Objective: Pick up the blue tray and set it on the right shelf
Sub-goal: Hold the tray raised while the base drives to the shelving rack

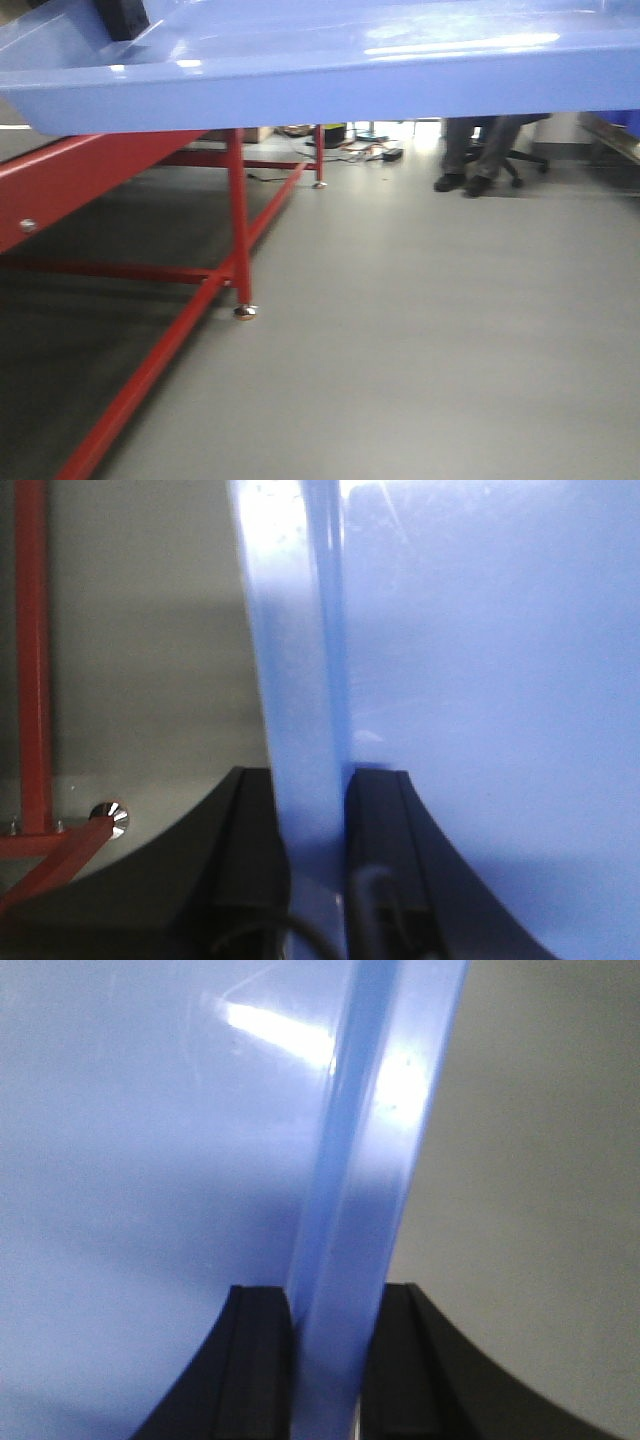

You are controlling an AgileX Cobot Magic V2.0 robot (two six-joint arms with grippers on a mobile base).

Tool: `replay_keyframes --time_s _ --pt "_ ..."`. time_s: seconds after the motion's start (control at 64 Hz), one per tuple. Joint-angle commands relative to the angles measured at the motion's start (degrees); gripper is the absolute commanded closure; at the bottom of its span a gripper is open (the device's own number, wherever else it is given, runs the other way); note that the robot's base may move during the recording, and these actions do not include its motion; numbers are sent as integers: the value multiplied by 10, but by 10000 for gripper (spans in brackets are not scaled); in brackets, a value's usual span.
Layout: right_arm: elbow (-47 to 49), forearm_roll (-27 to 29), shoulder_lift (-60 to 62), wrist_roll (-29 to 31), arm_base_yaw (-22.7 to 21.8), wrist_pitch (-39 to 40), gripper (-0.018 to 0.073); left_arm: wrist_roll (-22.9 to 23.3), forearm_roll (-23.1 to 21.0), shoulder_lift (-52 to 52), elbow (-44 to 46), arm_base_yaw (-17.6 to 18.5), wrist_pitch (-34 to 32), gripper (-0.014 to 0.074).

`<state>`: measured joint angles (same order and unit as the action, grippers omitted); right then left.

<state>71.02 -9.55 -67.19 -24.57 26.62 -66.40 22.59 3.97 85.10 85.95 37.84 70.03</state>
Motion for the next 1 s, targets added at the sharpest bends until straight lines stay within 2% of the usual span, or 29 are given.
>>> replay_keyframes --time_s 0.0,0.734,0.984 --pt "17 -7 15 15 0 55 503 -25 2 -20 12 8 33 645" --pt "17 -7 15 15 0 55 503 -25 2 -20 12 8 33 645" --pt "17 -7 15 15 0 55 503 -25 -20 -20 12 8 33 645"
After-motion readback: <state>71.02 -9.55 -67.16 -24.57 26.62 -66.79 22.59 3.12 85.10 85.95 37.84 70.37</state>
